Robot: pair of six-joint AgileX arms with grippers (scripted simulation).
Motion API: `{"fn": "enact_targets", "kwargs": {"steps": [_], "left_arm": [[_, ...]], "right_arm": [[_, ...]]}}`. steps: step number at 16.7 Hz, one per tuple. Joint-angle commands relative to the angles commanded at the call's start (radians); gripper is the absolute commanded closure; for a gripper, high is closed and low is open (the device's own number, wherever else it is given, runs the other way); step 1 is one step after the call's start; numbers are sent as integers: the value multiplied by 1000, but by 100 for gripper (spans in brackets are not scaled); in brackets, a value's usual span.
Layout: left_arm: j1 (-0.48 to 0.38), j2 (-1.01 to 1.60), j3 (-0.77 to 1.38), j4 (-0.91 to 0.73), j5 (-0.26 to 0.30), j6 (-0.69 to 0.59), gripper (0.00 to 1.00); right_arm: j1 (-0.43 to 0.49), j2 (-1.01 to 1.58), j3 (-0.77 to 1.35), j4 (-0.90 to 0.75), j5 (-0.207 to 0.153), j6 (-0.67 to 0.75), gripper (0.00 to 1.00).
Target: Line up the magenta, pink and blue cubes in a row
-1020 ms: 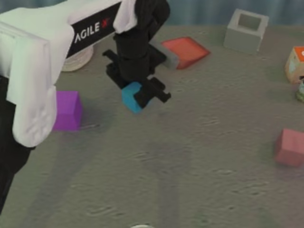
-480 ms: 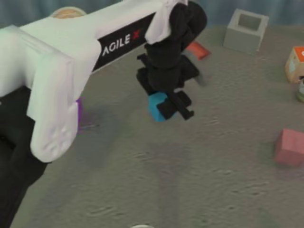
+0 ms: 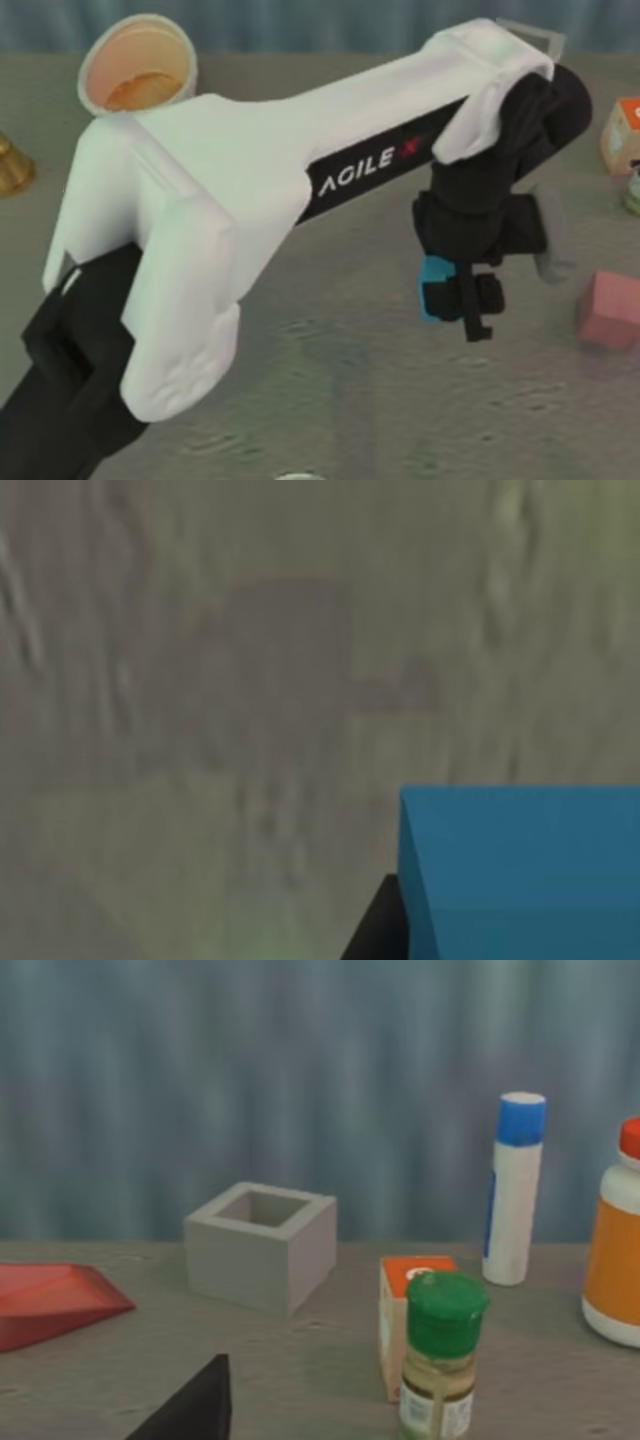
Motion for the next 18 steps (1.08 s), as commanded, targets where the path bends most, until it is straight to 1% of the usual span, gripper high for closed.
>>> {"fn": "enact_targets", "kwargs": {"steps": [5, 11, 16, 18], "left_arm": [[3, 0, -19, 19, 0, -1, 100], [1, 32, -192, 228, 0, -1, 100], [0, 38, -209, 247, 0, 0, 100], [0, 38, -209, 247, 0, 0, 85]], "right_arm": [[0, 0, 0, 0, 0, 0, 0], [0, 0, 0, 0, 0, 0, 0], [0, 0, 0, 0, 0, 0, 0], [0, 0, 0, 0, 0, 0, 0]]}}
